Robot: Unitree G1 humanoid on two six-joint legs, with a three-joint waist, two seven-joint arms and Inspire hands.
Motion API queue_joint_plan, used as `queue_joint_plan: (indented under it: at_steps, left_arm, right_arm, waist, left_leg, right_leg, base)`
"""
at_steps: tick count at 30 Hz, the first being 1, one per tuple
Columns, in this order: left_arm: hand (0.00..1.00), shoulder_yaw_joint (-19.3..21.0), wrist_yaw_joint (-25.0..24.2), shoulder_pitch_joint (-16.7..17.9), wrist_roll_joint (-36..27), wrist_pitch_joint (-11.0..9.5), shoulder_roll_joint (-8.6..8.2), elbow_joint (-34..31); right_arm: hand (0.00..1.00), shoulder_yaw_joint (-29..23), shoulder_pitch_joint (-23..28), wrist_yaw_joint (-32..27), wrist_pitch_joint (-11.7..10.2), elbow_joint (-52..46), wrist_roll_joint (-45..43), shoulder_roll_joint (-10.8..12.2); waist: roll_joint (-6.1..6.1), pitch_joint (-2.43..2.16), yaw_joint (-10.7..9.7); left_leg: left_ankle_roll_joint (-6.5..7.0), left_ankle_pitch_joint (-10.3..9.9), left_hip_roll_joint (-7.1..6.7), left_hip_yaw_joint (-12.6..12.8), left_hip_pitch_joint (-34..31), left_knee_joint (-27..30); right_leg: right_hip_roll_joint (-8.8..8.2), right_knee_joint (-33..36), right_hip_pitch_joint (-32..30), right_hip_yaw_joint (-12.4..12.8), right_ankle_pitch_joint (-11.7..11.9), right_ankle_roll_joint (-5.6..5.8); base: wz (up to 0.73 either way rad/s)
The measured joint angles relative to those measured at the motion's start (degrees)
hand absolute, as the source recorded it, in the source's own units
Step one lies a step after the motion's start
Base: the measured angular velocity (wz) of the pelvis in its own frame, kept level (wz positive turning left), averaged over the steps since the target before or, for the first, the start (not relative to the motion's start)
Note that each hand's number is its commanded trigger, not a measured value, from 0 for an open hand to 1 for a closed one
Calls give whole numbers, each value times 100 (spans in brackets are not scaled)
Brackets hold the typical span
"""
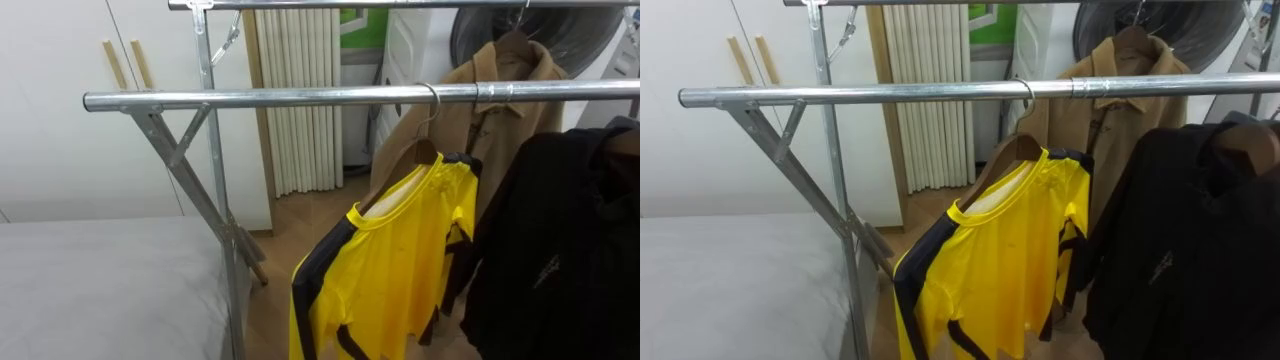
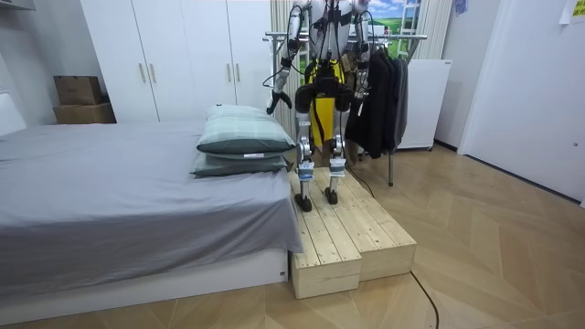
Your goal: Hang clothes
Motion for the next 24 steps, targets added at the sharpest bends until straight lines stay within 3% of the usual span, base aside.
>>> queue_joint_plan:
  at_steps: [3, 6, 9, 13, 14, 15, 16, 18, 19, 20, 22, 24]
  left_arm:
    - [0, -100, -1, -80, 51, -2, -26, 0]
    - [0, -220, -12, -264, 234, -47, -94, -2]
    - [0, -363, -22, -350, 271, -160, -158, -7]
    - [0, -465, -123, -382, 255, -228, -218, -189]
    - [0, -509, -216, -405, 255, -222, -220, -248]
    - [0, -510, -274, -407, 256, -218, -224, -273]
    - [0, -492, -395, -455, 260, -197, -227, -270]
    - [0, -491, -644, -442, 262, -68, -214, -119]
    - [0, -490, -689, -442, 262, -33, -207, -51]
    - [0, -458, -773, -444, 263, 4, -202, 85]
    - [0, -455, -853, -438, 262, 144, -202, 197]
    - [0, -450, -890, -407, 272, 320, -184, 234]
  right_arm:
    - [0, 93, -106, 0, -10, -113, -368, -12]
    - [0, 191, -238, 37, -133, -191, -682, -9]
    - [0, 321, -381, 64, -188, -182, -821, -18]
    - [0, 483, -495, 67, -181, -219, -1025, -26]
    - [0, 470, -545, 63, -174, -219, -1158, -42]
    - [0, 464, -593, 62, -173, -223, -1243, -50]
    - [0, 403, -704, 60, -171, -228, -1330, -61]
    - [0, 174, -731, 57, -156, -260, -1360, -109]
    - [0, 111, -731, 56, -129, -263, -1338, -126]
    - [0, -36, -730, 51, -71, -272, -1288, -167]
    - [0, -190, -720, 33, -32, -280, -1205, -280]
    - [0, -218, -727, 9, -28, -279, -1134, -358]
  waist:
    - [71, -7, -16]
    - [112, -10, -16]
    - [204, 17, 10]
    - [257, 8, 80]
    - [228, 19, 171]
    - [203, 14, 188]
    - [146, 44, 212]
    - [121, 62, 241]
    - [120, 63, 254]
    - [123, 64, 259]
    - [138, 54, 248]
    - [142, 51, 270]
  left_leg:
    - [-1, 1, 0, -21, -177, 36]
    - [-5, 3, -8, -115, -548, 213]
    - [-9, 5, -2, -323, -777, 324]
    - [-104, 139, -16, -533, -1229, 485]
    - [-115, 275, -25, -455, -1306, 368]
    - [-118, 341, -26, -307, -1358, 303]
    - [-51, 352, 63, 291, -1485, 633]
    - [95, -59, 437, 1237, -1511, 1887]
    - [92, -151, 538, 1406, -1437, 2118]
    - [67, -301, 693, 1641, -1255, 2390]
    - [9, -455, 771, 1835, -964, 2454]
    - [-75, -544, 747, 2056, -705, 2153]
  right_leg:
    - [-25, 21, -125, -109, -4, -6]
    - [-98, 123, -366, -370, -36, -30]
    - [-139, 133, -390, -681, -53, -51]
    - [-225, 107, -419, -1489, -97, -120]
    - [-289, 90, -431, -1869, -123, -159]
    - [-343, 79, -459, -2035, -139, -172]
    - [-450, 83, -547, -2398, -215, -209]
    - [-531, 192, -391, -3157, -410, -213]
    - [-550, 268, -351, -3358, -489, -202]
    - [-564, 368, -268, -3766, -605, -192]
    - [-567, 442, -160, -4316, -705, -159]
    - [-585, 510, -176, -4772, -754, -134]
  base:
    - [17]
    - [45]
    - [55]
    - [90]
    - [94]
    - [133]
    - [153]
    - [185]
    - [183]
    - [150]
    - [174]
    - [147]
